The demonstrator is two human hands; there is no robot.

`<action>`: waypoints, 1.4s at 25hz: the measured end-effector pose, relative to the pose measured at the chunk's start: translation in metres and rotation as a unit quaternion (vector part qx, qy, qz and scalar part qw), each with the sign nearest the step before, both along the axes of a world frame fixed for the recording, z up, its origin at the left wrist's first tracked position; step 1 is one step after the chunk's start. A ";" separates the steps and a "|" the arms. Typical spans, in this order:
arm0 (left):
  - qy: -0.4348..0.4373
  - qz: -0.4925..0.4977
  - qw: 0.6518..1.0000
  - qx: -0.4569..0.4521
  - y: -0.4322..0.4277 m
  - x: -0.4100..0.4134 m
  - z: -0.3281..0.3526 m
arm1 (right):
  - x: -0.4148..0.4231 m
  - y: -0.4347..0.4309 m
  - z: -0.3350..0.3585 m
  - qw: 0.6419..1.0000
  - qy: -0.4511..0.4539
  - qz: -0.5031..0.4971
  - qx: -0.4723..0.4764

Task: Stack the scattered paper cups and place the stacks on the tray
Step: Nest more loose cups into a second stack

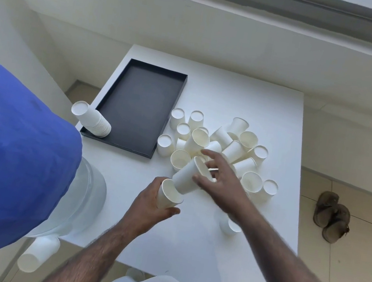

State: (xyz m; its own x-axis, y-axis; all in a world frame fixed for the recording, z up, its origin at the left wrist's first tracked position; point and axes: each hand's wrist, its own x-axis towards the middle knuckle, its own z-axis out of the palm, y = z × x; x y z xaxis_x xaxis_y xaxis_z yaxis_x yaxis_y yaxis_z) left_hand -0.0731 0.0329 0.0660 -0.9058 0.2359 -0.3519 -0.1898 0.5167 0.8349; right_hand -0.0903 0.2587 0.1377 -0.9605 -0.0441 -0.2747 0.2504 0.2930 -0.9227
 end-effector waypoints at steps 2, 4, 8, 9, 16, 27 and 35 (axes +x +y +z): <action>-0.001 -0.003 1.000 0.010 0.004 -0.002 0.002 | 0.004 -0.013 -0.003 0.999 0.002 0.017 0.033; -0.002 0.003 1.000 0.026 0.006 -0.003 0.004 | 0.007 -0.024 -0.010 0.997 0.001 0.044 0.064; -0.011 0.016 0.999 0.050 0.004 -0.006 0.006 | 0.001 -0.039 -0.024 0.982 -0.011 0.154 0.111; -0.011 0.020 0.999 0.049 0.001 -0.006 0.005 | -0.006 -0.040 -0.027 0.984 -0.017 0.142 0.103; -0.010 0.028 0.999 0.030 -0.020 -0.002 -0.002 | -0.117 -0.019 -0.068 0.927 0.050 0.009 0.372; -0.011 0.032 0.999 0.023 -0.044 0.009 -0.003 | -0.148 -0.015 -0.081 0.939 -0.011 0.024 0.343; -0.029 0.012 0.999 0.036 -0.023 0.004 0.004 | 0.008 -0.050 -0.010 0.980 0.117 0.021 0.159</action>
State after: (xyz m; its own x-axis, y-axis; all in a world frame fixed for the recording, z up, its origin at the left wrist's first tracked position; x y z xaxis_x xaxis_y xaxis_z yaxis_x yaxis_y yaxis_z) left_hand -0.0689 0.0098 0.0699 -0.8899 0.2410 -0.3872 -0.2512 0.4496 0.8572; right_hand -0.0825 0.2085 0.1274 -0.9981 -0.0323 -0.0532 0.0246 0.5811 -0.8135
